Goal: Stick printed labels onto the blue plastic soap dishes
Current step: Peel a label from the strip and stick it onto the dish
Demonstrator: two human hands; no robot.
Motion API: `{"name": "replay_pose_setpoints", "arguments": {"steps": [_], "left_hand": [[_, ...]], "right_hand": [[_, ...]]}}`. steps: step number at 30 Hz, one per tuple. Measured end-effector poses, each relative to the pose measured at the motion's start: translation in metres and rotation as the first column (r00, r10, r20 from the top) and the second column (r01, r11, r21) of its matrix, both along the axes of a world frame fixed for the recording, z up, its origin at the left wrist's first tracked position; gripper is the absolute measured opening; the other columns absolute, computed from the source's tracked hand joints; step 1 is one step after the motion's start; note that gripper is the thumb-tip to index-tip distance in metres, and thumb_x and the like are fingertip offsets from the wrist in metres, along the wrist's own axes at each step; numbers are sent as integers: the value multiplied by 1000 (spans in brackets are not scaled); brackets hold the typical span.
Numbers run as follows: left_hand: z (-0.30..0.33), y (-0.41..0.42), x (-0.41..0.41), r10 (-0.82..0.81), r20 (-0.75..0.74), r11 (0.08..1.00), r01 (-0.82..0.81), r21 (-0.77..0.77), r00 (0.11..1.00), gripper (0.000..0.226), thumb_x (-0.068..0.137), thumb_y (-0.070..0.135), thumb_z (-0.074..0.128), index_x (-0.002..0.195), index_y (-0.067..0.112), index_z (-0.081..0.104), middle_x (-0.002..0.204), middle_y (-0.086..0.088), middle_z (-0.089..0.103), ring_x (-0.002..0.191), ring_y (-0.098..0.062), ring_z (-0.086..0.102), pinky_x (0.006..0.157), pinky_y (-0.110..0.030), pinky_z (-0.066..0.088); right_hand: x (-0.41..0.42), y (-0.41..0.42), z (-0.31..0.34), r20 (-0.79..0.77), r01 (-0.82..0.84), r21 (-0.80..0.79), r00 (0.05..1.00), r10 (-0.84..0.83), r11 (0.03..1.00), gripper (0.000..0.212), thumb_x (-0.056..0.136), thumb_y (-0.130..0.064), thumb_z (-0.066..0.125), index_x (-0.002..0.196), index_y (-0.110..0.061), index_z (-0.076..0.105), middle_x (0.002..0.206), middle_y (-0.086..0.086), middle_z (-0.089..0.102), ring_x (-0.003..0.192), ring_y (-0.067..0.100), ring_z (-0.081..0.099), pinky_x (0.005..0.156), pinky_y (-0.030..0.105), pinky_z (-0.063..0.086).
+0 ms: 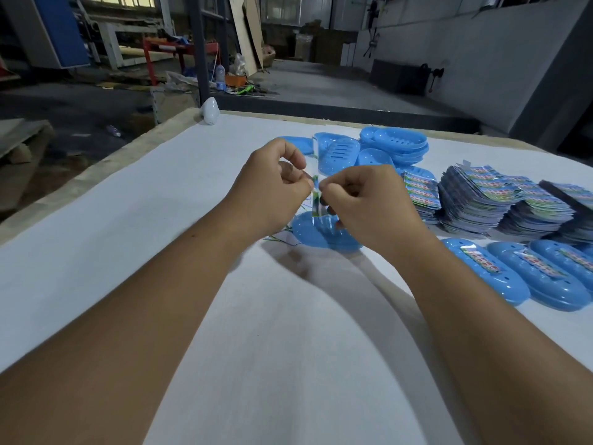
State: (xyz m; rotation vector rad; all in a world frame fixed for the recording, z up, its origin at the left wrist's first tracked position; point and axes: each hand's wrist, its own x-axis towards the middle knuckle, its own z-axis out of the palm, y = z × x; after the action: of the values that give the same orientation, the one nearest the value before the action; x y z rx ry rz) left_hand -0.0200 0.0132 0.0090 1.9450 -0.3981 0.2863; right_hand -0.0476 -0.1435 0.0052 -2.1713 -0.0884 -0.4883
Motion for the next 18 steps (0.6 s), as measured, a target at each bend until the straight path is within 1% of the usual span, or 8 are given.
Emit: {"name": "replay_pose_setpoints", "arguments": {"steps": [3, 4, 5, 6, 8, 12, 15, 18], "left_hand": [[0, -3, 2, 32, -35, 998, -33, -48, 999, 22, 94, 10, 59, 87, 29, 50, 81, -1, 65, 73, -9, 63, 60, -20, 47], [0, -4, 2, 35, -56, 997, -38, -65, 998, 21, 95, 10, 56, 87, 29, 50, 86, -2, 65, 80, -12, 67, 62, -22, 51], [0, -4, 3, 40, -72, 996, -45, -77, 997, 21, 96, 9, 54, 87, 28, 50, 90, -3, 66, 84, -14, 69, 62, -23, 53], [0, -4, 4, 47, -81, 995, -54, -84, 996, 22, 96, 9, 52, 87, 28, 50, 92, -4, 66, 85, -14, 69, 61, -22, 52], [1, -3, 4, 62, -81, 994, -69, -84, 995, 23, 95, 7, 48, 86, 28, 51, 94, -8, 66, 86, -18, 69, 61, -23, 51], [-1, -3, 3, 47, -86, 993, -55, -100, 995, 30, 96, 3, 42, 85, 26, 58, 98, -8, 69, 91, -24, 72, 79, -41, 61], [-2, -4, 3, 45, -97, 993, -56, -106, 994, 32, 96, 1, 41, 85, 25, 59, 91, -2, 67, 89, -19, 72, 83, -39, 61], [-2, -4, 4, 77, -85, 993, -84, -87, 993, 26, 95, 6, 49, 83, 25, 60, 82, 4, 64, 87, -20, 69, 77, -31, 58]], "right_hand": [[8, -8, -1, -39, 37, 86, 999, -33, 996, 23, 83, -24, 56, 80, -7, 71, 82, 18, 72, 66, 24, 63, 78, 60, 58], [9, -11, -2, -68, 37, 96, 997, -31, 995, 18, 88, -22, 59, 84, -8, 71, 82, 20, 70, 65, 20, 59, 80, 60, 59], [10, -14, -2, -97, 34, 123, 995, -22, 992, 16, 92, -20, 62, 82, -14, 73, 78, 16, 71, 64, 15, 58, 79, 53, 62], [11, -17, -3, -110, 28, 158, 994, -10, 987, 24, 94, -19, 65, 73, -17, 77, 72, 9, 73, 61, 10, 60, 73, 40, 64], [12, -20, -3, -115, -6, 239, 993, 34, 971, 28, 95, -17, 67, 69, -15, 77, 65, 0, 73, 57, 4, 62, 61, 23, 59], [8, -20, 1, -131, -87, 320, 982, 135, 943, 29, 97, -18, 65, 72, -11, 76, 67, 0, 73, 58, 7, 61, 59, 20, 54], [5, -16, 5, -138, -123, 350, 974, 181, 929, 31, 100, -19, 62, 74, -11, 75, 69, 1, 71, 61, 9, 60, 61, 21, 52], [2, -13, 7, -129, -180, 423, 958, 256, 888, 31, 102, -18, 61, 75, -10, 74, 72, 4, 68, 63, 8, 57, 60, 19, 51]]}}
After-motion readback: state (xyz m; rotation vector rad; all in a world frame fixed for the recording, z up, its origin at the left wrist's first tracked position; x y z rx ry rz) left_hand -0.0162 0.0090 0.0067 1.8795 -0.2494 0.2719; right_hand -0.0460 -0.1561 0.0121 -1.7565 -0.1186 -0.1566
